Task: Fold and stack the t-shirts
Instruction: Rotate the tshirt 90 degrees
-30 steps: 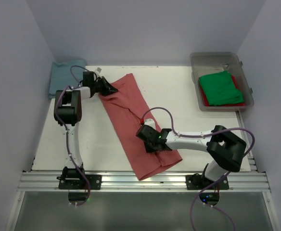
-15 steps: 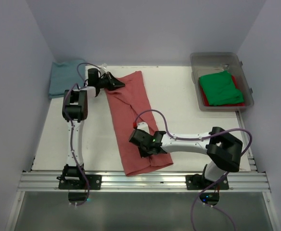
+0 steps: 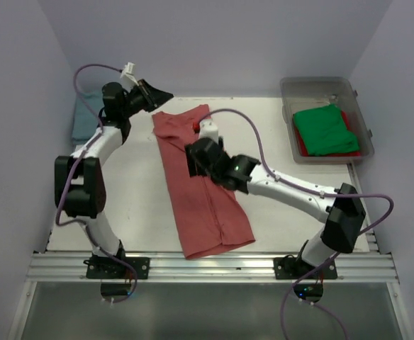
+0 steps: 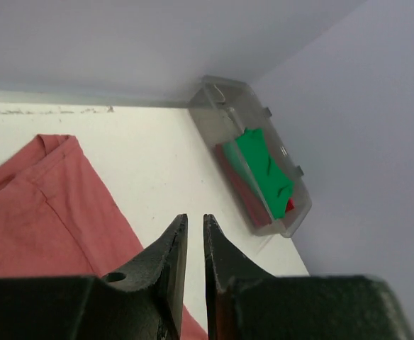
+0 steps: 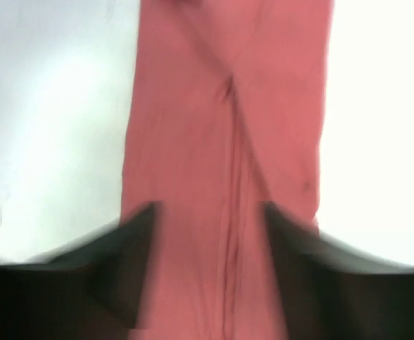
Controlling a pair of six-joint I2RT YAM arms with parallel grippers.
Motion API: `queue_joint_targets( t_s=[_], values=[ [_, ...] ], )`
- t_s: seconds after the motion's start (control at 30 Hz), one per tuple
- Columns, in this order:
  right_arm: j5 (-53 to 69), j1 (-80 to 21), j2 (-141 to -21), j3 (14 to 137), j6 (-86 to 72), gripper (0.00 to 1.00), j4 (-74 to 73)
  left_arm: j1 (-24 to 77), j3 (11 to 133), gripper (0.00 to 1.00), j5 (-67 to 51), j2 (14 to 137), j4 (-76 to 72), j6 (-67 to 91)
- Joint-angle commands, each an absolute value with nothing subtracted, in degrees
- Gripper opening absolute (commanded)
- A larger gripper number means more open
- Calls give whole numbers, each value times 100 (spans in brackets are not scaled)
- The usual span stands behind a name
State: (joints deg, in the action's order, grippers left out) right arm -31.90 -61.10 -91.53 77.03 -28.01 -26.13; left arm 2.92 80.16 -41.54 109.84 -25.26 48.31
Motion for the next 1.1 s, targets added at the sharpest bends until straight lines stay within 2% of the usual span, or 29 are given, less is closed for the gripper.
queue_joint_targets(
  t_s=[0.0,0.1,0.2,0.23,0.27,0.3,0.33,0.37,0.43,0.5,0.67,0.87,1.07],
  values=[
    [-2623,-4688,-9595,8505,-2232,76,-1970,299,6823,18,-3024,9855,-1925,4193],
    [-1866,-3956,-10719,9787,-1909,79,-2108,308,5900,25,-2725,9177,-1460,4052],
    [-1269,-3718,-12230,11719,-1320,74,-2749,316,5135,26,-2663,8746,-1397,3946],
    [-1118,-3674,-12730,12325,-1162,59,-2995,325,4837,26,-2663,8641,-1493,3885],
    [-951,-3587,-13536,13462,-1108,53,-3223,325,4721,26,-2628,8622,-1477,3876],
    [-767,-3551,-13970,13996,-1073,45,-3574,325,4633,24,-2628,8613,-1477,3850],
    [-460,-3481,-14297,14436,-1098,23,-3690,334,4475,23,-2654,8613,-1572,3850],
    [-283,-3437,-14526,14728,-1142,8,-3700,334,4404,22,-2724,8613,-1599,3867],
    [286,-3341,-14783,14671,-1265,0,-3228,334,4264,21,-2760,8596,-1722,3893],
    [806,-3279,-14643,13915,-1467,0,-2457,343,4210,19,-2777,8604,-1732,3902],
    [2335,-3138,-14757,13615,-1925,0,-2039,343,4105,17,-2724,8657,-1845,3937],
    [3198,-3138,-14406,12694,-2100,0,-1163,343,3938,13,-2768,8806,-2030,3955],
    [4192,-3138,-14554,12735,-2514,0,-818,343,3788,10,-2804,8973,-2215,3999]
  ],
)
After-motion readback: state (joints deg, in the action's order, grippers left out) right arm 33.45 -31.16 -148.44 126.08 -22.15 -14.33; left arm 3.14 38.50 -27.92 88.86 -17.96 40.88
